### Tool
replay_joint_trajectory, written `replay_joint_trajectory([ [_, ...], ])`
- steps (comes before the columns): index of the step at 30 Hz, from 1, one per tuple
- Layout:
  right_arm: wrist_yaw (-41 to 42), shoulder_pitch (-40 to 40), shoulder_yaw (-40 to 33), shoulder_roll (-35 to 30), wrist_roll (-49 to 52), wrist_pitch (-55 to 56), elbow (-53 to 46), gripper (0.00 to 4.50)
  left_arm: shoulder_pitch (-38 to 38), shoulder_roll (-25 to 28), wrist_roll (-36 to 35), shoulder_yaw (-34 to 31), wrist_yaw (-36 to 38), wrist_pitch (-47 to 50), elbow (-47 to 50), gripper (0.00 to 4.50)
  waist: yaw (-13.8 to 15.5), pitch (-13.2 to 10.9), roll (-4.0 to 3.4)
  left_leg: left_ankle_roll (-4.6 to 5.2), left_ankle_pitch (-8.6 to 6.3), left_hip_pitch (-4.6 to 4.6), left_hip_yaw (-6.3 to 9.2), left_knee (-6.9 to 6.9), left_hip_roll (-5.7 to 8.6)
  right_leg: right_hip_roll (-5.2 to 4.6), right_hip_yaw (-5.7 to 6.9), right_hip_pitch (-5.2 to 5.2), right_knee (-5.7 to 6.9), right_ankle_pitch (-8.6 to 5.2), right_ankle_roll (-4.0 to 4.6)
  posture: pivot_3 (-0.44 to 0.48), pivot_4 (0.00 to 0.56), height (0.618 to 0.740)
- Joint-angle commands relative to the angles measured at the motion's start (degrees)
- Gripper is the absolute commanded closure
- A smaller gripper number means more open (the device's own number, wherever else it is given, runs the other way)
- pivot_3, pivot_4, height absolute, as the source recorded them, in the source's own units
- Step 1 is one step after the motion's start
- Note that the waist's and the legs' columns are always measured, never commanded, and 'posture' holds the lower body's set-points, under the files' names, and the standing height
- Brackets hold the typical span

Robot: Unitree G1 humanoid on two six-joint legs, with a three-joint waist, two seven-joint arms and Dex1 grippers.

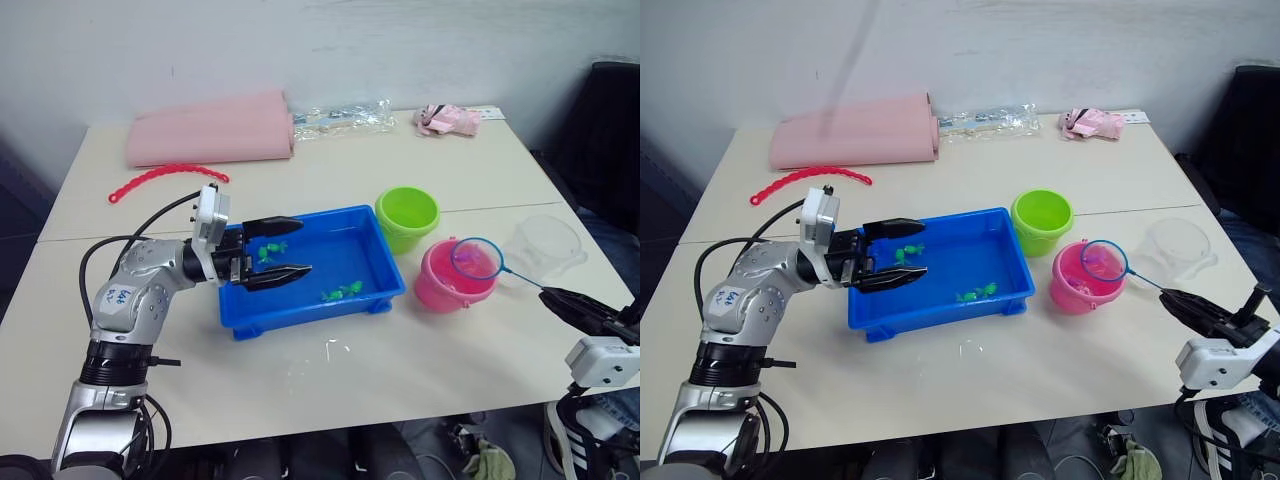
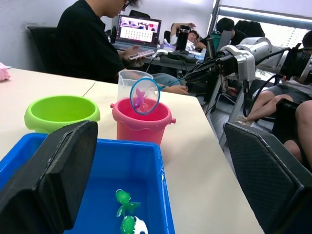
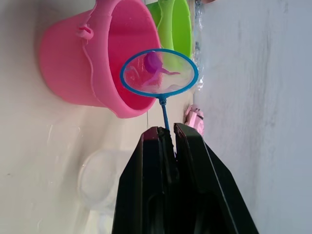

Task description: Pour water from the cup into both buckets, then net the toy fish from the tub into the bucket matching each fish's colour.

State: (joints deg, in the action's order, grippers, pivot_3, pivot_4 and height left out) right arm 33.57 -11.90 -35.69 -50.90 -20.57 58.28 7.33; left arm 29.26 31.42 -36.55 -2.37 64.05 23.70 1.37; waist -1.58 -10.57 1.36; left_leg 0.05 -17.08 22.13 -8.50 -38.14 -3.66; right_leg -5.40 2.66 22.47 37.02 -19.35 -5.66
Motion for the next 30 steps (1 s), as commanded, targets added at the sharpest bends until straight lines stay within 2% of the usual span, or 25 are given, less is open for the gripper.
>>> replay_joint_trajectory([
  [1,-4.5,0.1,-1.4,-1.5,-1.9,1.2,-0.2,4.50,0.1,-0.1,-0.1,-1.6,-0.3,-1.2,1.4,0.03,0.0,0.0,0.00,0.00,0.00,0.00,0.00,0.00,0.00,0.00,0.00,0.00,0.00,0.00,0.00,0.000,0.150,0.740],
  [13,-16.7,-1.7,-1.1,-0.1,-14.6,-0.2,-6.8,4.50,0.0,-0.1,0.2,-1.3,-0.8,-1.9,1.0,0.03,0.1,0.0,0.00,-0.02,0.01,0.00,0.02,0.00,0.00,0.01,0.00,0.00,0.02,0.00,0.00,0.000,0.150,0.740],
  [17,-19.7,-1.8,-1.6,-1.0,-17.2,-2.4,-7.3,4.50,0.2,-0.2,0.2,-1.2,-0.8,-1.9,0.8,0.03,0.0,0.0,0.00,-0.01,0.01,0.00,-0.01,-0.02,0.02,0.00,-0.03,-0.01,0.03,0.00,0.00,0.000,0.150,0.740],
  [20,-19.6,-4.0,-1.0,-1.2,-14.7,-3.4,-6.9,4.50,0.4,-0.2,0.3,-1.1,-0.6,-2.0,0.5,0.03,0.1,0.0,0.00,-0.02,0.02,-0.01,0.01,0.00,0.01,0.02,-0.02,0.00,0.05,-0.01,0.01,0.000,0.150,0.740],
  [22,-17.5,-5.4,0.0,-1.2,-8.1,-5.7,-7.2,4.50,0.5,-0.1,0.3,-1.3,-0.5,-2.1,0.3,0.03,0.1,0.0,0.00,-0.02,0.02,0.00,0.02,0.01,0.01,0.03,-0.01,0.00,0.04,-0.02,0.01,0.000,0.150,0.740],
  [25,-10.4,-6.6,4.8,-1.9,11.3,-13.8,-12.1,4.50,0.1,0.5,0.5,-1.8,-0.3,-2.3,0.2,0.03,-0.1,0.0,0.00,-0.01,0.03,-0.01,0.01,0.00,0.01,0.03,-0.03,-0.02,0.03,-0.01,0.01,0.000,0.150,0.740],
  [28,-1.0,-6.7,10.6,-3.6,38.0,-33.3,-24.0,4.50,-1.6,1.8,0.8,-2.7,-0.1,-2.6,0.0,0.03,-0.6,0.0,-0.03,-0.01,0.03,-0.07,0.00,-0.01,-0.05,0.04,-0.08,-0.03,0.15,-0.01,0.01,0.000,0.150,0.740],
  [30,4.5,-5.0,13.5,-6.3,48.0,-41.5,-29.7,4.50,-2.9,2.8,0.9,-3.8,-0.2,-2.8,-0.1,0.03,-0.6,0.0,-0.03,0.00,0.04,-0.12,0.03,0.00,-0.07,0.02,-0.16,-0.02,0.28,-0.03,0.04,0.000,0.150,0.740],
])
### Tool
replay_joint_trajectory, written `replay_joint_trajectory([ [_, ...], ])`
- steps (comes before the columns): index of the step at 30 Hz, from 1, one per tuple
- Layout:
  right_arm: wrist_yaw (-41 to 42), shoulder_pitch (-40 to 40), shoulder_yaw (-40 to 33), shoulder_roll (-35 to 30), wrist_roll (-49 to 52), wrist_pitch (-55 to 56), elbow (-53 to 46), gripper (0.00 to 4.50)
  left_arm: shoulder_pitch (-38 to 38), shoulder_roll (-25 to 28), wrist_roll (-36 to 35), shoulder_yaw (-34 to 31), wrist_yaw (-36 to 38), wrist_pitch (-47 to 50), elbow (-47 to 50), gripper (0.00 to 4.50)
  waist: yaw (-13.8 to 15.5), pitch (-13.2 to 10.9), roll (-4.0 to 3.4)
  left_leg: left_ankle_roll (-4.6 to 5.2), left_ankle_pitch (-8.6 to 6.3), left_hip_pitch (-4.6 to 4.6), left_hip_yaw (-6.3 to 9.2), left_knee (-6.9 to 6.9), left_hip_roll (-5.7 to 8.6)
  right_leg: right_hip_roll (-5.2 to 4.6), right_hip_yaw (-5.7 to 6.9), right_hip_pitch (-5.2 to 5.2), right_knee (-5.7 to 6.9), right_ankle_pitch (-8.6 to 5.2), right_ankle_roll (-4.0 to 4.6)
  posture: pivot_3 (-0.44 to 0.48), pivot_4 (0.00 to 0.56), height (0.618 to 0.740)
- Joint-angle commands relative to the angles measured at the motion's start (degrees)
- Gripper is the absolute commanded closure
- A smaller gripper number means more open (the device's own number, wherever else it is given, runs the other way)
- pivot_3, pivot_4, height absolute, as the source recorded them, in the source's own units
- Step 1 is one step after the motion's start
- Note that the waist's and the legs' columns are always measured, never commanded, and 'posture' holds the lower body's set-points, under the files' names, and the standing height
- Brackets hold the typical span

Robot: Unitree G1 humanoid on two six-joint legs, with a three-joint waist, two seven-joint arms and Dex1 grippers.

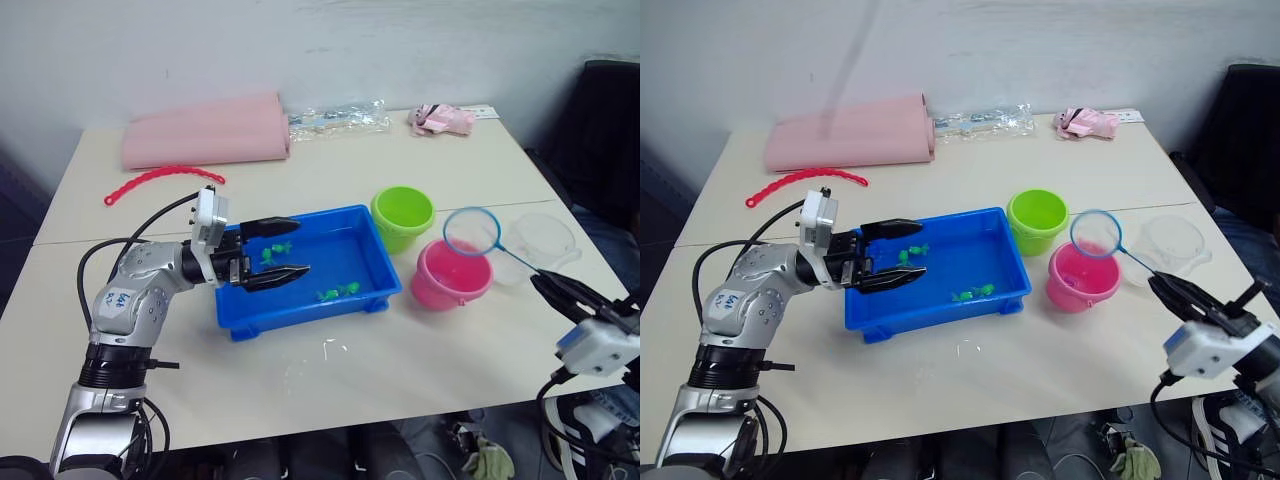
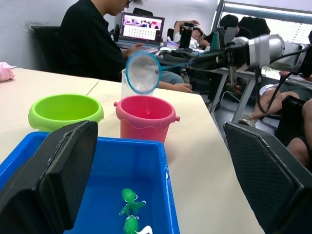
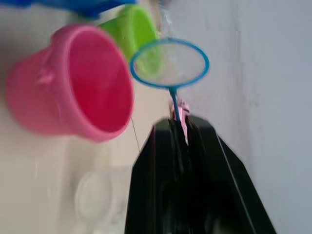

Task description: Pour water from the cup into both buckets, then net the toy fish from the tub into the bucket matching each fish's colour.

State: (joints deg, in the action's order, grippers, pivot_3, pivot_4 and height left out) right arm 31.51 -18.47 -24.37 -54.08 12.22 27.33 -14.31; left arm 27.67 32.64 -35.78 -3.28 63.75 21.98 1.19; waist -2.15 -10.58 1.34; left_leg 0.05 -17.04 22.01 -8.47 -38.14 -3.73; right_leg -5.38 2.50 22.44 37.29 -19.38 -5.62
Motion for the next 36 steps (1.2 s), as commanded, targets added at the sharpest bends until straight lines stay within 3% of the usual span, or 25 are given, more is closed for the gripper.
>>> replay_joint_trajectory([
  [1,8.6,3.9,3.9,-4.4,17.6,-13.4,-9.5,4.50,-2.2,2.1,0.3,-3.7,-0.1,-1.3,0.2,0.03,0.0,0.0,0.00,0.00,0.00,-0.01,0.01,-0.01,-0.03,-0.01,0.00,0.00,0.02,-0.01,0.01,0.000,0.150,0.740],
  [6,11.0,16.9,11.8,-5.1,27.8,-30.8,-12.5,4.50,-7.3,4.6,0.2,-8.4,-2.3,-1.7,2.4,0.03,0.7,0.0,0.01,0.09,0.00,0.05,0.10,-0.04,0.01,-0.16,0.12,0.02,0.01,-0.01,0.03,0.000,0.150,0.740],
  [11,10.5,27.0,17.0,-2.8,27.8,-41.5,-10.2,4.50,-14.4,6.5,-1.0,-14.0,-5.3,-0.9,7.5,0.03,0.8,0.0,0.02,0.20,-0.06,0.26,0.20,-0.04,0.05,-0.48,0.14,0.06,-0.17,-0.01,0.04,0.000,0.150,0.740],
  [15,14.1,31.1,19.6,-0.6,24.2,-42.1,-7.2,4.50,-18.2,7.0,-1.8,-16.7,-7.4,-0.4,10.7,0.03,0.8,0.0,0.02,0.21,-0.09,0.31,0.19,0.00,0.04,-0.52,0.29,0.07,-0.30,-0.01,0.03,0.000,0.150,0.740],
  [17,16.0,32.9,20.8,1.2,22.7,-41.3,-5.3,4.50,-20.1,6.9,-2.2,-18.2,-8.6,0.1,12.4,0.03,0.7,0.0,0.01,0.21,-0.09,0.31,0.19,-0.01,0.07,-0.48,0.34,0.07,-0.27,-0.01,0.03,0.000,0.150,0.740],
  [20,18.2,35.6,22.3,3.2,19.5,-40.1,-1.9,4.50,-24.0,7.3,-3.0,-20.8,-9.6,0.8,15.5,0.03,0.1,0.0,-0.06,0.33,0.04,0.35,1.28,0.14,0.37,-0.94,1.53,-0.74,-0.77,0.02,-0.01,0.000,0.150,0.740],
  [26,30.1,45.9,27.5,0.6,9.1,-32.6,9.1,4.50,-25.9,8.1,-3.2,-22.3,-10.5,1.2,17.3,0.03,0.6,-0.1,-0.11,0.33,0.03,0.34,1.30,0.10,0.42,-1.02,1.39,-0.73,-0.77,0.01,-0.01,0.000,0.150,0.740],
  [30,39.0,56.1,34.2,-0.6,-1.5,-21.1,19.2,4.50,-26.6,8.7,-2.9,-21.9,-10.1,1.1,17.5,0.03,0.4,-0.1,-0.15,0.33,0.03,0.32,1.23,0.11,0.46,-1.03,1.46,-0.70,-0.75,0.03,-0.01,0.000,0.150,0.740],
  [36,44.4,70.0,43.2,2.8,-15.6,-4.9,36.6,4.50,-26.4,10.6,-1.3,-18.6,-7.3,0.6,16.8,0.03,0.2,-0.1,-0.19,0.20,0.02,0.34,0.98,0.14,0.40,-0.95,1.45,-0.50,-0.74,-0.01,0.05,0.000,0.150,0.740],
])
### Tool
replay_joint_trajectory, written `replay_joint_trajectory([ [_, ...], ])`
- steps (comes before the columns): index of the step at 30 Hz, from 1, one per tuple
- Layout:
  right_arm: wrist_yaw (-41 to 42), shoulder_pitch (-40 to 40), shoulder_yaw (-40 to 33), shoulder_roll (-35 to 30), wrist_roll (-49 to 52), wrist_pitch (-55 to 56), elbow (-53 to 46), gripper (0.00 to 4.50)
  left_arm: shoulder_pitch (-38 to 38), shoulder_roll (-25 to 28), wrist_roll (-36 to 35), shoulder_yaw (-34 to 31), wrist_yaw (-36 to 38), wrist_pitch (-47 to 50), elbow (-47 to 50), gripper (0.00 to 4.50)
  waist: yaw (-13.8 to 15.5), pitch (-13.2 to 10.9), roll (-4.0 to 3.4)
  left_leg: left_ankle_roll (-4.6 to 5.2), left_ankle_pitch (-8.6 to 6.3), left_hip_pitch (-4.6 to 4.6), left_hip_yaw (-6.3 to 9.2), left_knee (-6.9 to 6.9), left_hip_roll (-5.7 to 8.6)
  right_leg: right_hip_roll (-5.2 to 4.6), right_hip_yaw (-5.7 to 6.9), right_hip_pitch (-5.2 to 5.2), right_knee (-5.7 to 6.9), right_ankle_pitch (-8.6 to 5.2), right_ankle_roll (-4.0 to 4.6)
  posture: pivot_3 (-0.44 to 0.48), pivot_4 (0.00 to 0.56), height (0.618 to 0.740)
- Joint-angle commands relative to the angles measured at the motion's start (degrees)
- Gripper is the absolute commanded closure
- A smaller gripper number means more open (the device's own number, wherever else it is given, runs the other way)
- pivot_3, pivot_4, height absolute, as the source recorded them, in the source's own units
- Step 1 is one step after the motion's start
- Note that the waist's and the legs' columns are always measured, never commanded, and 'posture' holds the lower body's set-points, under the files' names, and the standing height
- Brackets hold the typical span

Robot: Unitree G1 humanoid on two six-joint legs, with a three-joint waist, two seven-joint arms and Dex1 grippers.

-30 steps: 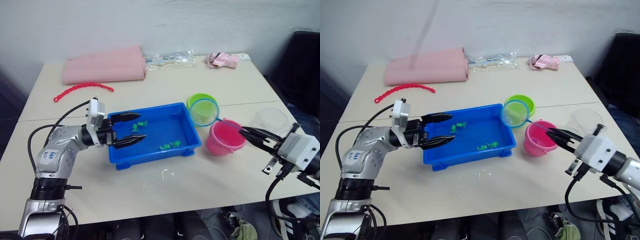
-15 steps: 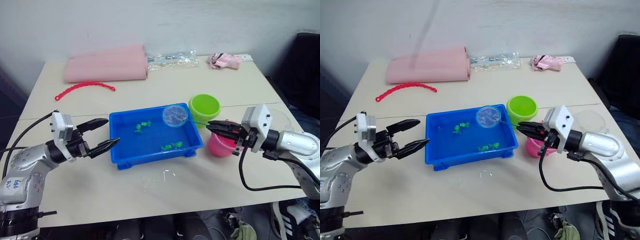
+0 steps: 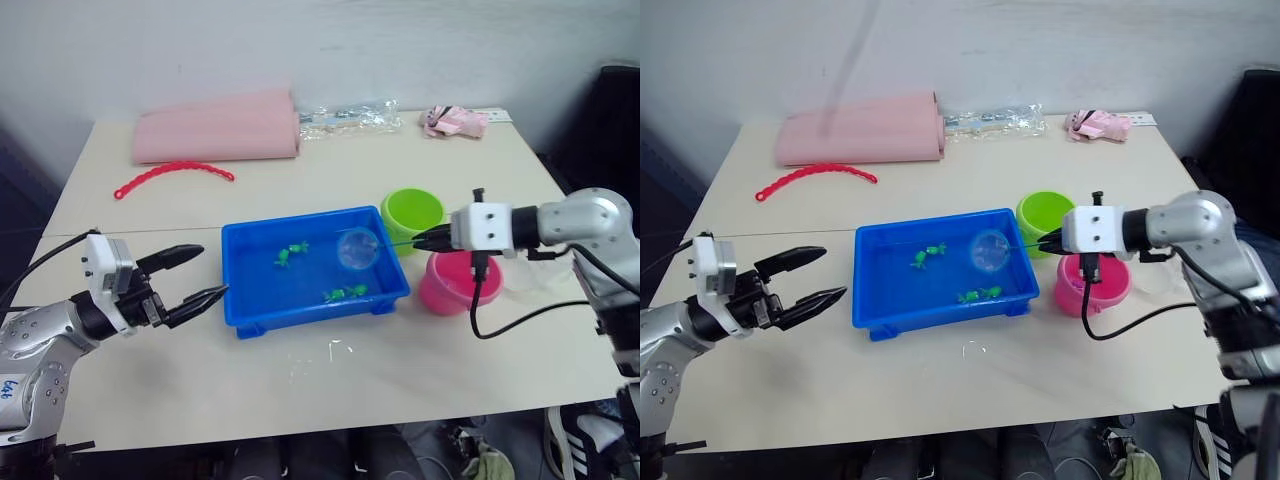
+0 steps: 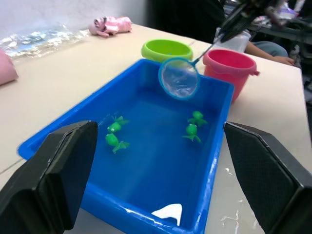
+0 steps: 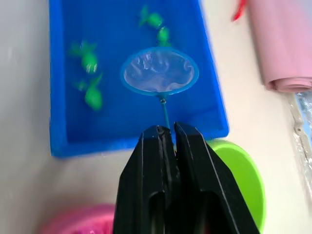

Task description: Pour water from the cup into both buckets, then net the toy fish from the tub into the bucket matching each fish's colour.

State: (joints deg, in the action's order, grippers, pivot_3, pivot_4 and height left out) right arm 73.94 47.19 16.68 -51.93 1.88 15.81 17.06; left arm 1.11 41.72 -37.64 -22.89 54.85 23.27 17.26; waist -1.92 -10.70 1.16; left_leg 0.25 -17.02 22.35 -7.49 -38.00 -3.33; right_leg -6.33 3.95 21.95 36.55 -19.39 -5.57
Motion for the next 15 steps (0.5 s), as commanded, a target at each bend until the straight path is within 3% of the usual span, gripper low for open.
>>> replay_joint_trajectory([
  [1,2.3,6.0,3.2,1.3,-6.8,8.4,7.4,4.50,0.2,1.9,0.8,1.6,2.1,-0.8,0.5,0.03,-0.1,0.0,0.00,0.00,0.00,0.00,-0.07,0.00,0.00,0.02,-0.07,0.05,0.03,0.00,0.00,0.000,0.150,0.740],
  [6,6.6,13.2,6.9,3.9,-11.2,11.5,13.4,4.50,1.1,2.4,0.9,3.0,3.0,-0.7,0.1,0.03,-0.1,0.0,-0.02,-0.01,0.03,0.11,-0.45,-0.01,-0.06,0.08,-0.45,0.50,0.33,0.00,0.00,0.000,0.150,0.740],
  [15,16.4,15.9,8.9,5.6,-10.2,7.7,12.3,4.50,1.6,2.1,0.8,3.5,2.7,-0.8,0.2,0.03,0.1,0.0,-0.03,0.01,0.02,0.08,-0.58,-0.06,-0.11,0.07,-0.61,0.56,0.44,0.00,0.00,0.000,0.150,0.740],
])
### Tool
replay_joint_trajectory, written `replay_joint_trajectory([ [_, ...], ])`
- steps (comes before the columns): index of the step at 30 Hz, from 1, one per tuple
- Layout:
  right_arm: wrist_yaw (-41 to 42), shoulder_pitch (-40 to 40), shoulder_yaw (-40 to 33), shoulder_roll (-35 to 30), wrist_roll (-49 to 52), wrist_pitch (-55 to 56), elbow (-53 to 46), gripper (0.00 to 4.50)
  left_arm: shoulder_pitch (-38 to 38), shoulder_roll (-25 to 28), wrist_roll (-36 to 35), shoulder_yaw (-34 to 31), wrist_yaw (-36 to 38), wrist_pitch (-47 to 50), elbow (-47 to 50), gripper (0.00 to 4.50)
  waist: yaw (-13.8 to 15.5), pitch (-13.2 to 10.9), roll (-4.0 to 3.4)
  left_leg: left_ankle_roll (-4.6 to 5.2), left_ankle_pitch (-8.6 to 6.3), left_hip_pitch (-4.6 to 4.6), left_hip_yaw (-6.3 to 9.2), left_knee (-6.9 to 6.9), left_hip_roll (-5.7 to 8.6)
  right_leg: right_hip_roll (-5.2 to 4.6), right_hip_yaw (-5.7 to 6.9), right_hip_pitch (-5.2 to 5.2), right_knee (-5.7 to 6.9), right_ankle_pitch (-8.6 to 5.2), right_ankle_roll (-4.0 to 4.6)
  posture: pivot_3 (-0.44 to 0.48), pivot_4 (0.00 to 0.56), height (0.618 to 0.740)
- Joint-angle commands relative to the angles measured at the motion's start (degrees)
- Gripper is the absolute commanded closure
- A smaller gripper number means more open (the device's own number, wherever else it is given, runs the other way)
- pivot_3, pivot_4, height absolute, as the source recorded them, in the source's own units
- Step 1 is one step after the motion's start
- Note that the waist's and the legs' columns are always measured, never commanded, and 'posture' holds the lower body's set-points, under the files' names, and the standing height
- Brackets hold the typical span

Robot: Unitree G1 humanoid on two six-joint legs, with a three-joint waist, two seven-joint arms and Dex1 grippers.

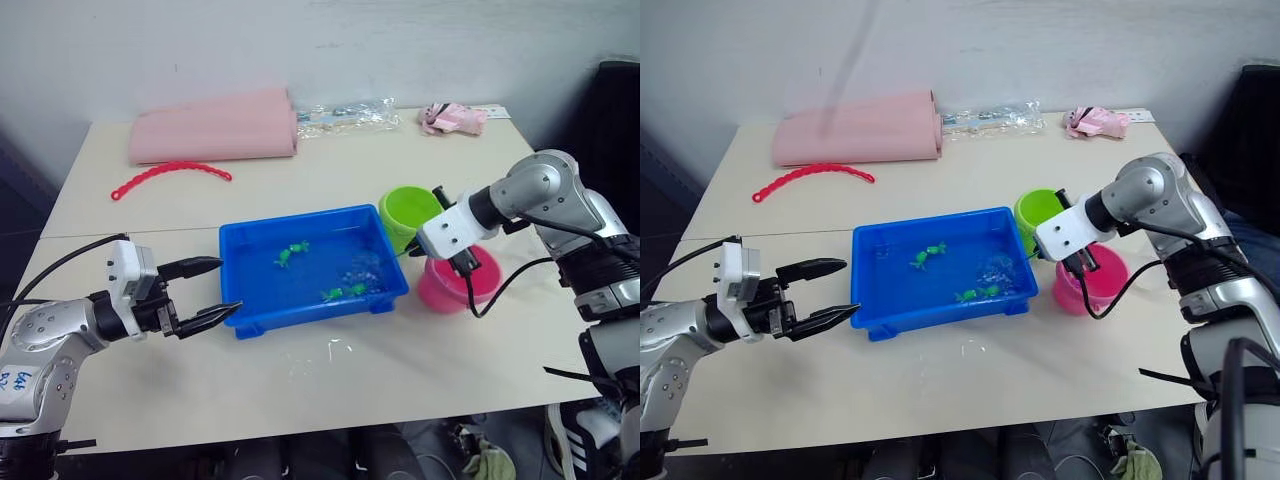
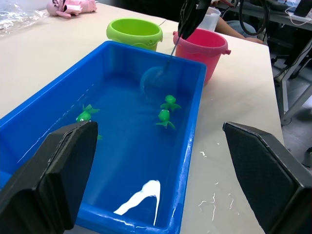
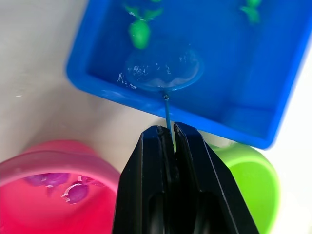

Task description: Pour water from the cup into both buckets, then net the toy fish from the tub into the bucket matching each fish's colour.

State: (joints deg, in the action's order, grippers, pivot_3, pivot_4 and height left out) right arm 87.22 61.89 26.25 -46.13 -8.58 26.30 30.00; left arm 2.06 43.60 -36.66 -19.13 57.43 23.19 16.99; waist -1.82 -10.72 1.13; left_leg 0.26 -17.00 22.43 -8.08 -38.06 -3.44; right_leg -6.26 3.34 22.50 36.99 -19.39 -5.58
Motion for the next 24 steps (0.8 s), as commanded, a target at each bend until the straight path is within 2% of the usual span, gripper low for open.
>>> replay_joint_trajectory([
  [1,3.5,1.1,-1.0,0.3,1.0,-4.8,-1.1,4.50,0.6,0.2,-0.2,-0.3,0.0,-0.7,0.5,0.03,0.0,0.0,0.00,0.00,0.00,0.00,0.00,0.00,0.00,-0.01,0.00,0.00,0.01,0.00,0.00,0.000,0.150,0.740],
  [7,3.5,-2.9,-3.9,1.7,6.0,-23.0,-6.0,4.50,-0.6,-0.2,-0.5,-1.0,-0.7,-0.8,1.5,0.03,0.0,0.0,0.00,-0.02,-0.01,0.00,-0.01,0.02,-0.05,-0.01,-0.04,0.04,0.01,0.00,0.01,0.000,0.150,0.740],
  [15,0.2,-7.3,-8.2,1.9,10.2,-39.9,-7.3,4.50,-1.0,-0.5,-0.6,-1.1,-1.3,-0.8,1.8,0.03,-0.1,0.0,0.00,-0.01,-0.04,-0.01,-0.09,0.02,-0.05,-0.01,-0.13,0.08,0.04,0.00,0.01,0.000,0.150,0.740],
  [24,-2.4,-10.5,-14.8,3.4,16.7,-49.1,-8.4,4.50,-0.2,-0.8,-0.3,-0.1,-1.4,-1.0,1.2,0.03,-0.1,0.0,0.00,-0.01,-0.06,0.00,-0.14,0.04,-0.05,0.00,-0.17,0.11,0.02,0.00,0.01,0.000,0.150,0.740],
])
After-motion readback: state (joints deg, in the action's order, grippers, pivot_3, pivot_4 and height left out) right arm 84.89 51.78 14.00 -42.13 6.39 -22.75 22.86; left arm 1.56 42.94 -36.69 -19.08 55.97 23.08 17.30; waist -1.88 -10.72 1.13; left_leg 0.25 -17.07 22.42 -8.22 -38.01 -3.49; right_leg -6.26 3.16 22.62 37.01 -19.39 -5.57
